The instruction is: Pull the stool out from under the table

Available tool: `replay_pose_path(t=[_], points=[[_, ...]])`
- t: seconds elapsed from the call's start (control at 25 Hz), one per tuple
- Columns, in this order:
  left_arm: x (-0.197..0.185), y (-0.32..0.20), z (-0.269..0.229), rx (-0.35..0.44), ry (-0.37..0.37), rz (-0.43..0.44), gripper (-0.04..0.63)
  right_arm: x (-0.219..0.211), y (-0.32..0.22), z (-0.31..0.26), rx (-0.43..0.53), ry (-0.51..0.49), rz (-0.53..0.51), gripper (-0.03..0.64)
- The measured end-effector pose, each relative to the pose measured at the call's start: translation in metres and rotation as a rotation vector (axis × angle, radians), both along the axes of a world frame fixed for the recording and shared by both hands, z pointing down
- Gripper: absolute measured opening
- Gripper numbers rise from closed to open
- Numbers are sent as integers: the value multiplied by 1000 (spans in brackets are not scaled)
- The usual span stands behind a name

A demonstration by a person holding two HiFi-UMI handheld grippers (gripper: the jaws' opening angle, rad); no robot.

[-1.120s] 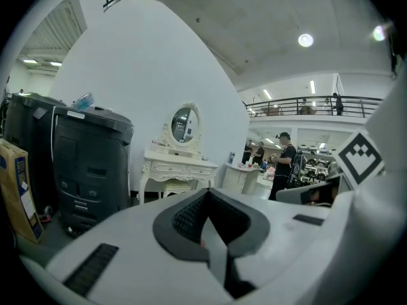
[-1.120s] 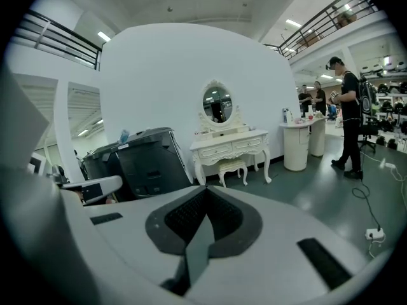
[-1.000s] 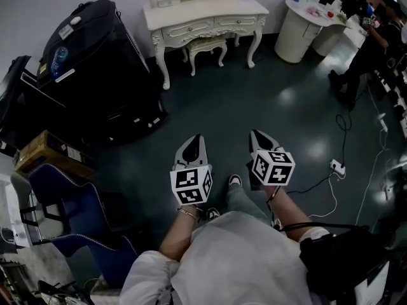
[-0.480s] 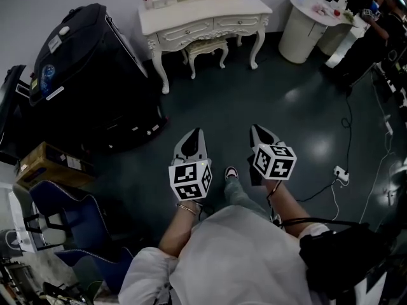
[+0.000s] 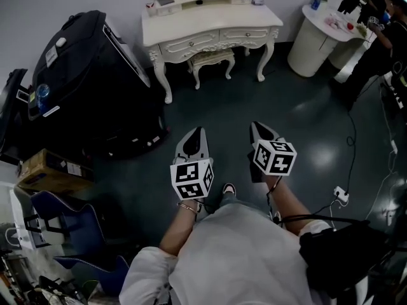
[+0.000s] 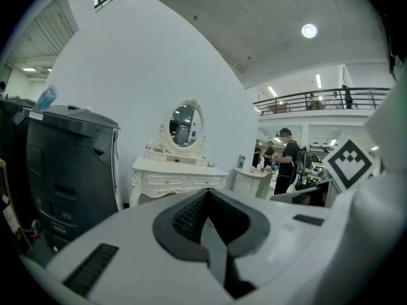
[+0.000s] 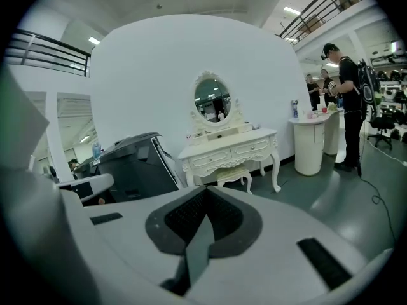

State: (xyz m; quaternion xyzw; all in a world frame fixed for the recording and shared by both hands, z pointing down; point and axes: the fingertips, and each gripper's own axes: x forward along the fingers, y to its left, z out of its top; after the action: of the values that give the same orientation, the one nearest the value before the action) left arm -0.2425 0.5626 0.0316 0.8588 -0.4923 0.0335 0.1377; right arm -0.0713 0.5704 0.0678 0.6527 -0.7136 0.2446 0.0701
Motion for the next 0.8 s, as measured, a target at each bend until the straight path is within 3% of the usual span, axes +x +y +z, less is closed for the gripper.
replay_pose_path(t=[0.36, 0.8], points=[[22, -67, 6, -29, -17, -59, 6, 36, -63, 10, -26, -12, -19, -2], [69, -121, 18, -61, -17, -69, 6, 91, -117, 19, -50, -14, -11, -2]])
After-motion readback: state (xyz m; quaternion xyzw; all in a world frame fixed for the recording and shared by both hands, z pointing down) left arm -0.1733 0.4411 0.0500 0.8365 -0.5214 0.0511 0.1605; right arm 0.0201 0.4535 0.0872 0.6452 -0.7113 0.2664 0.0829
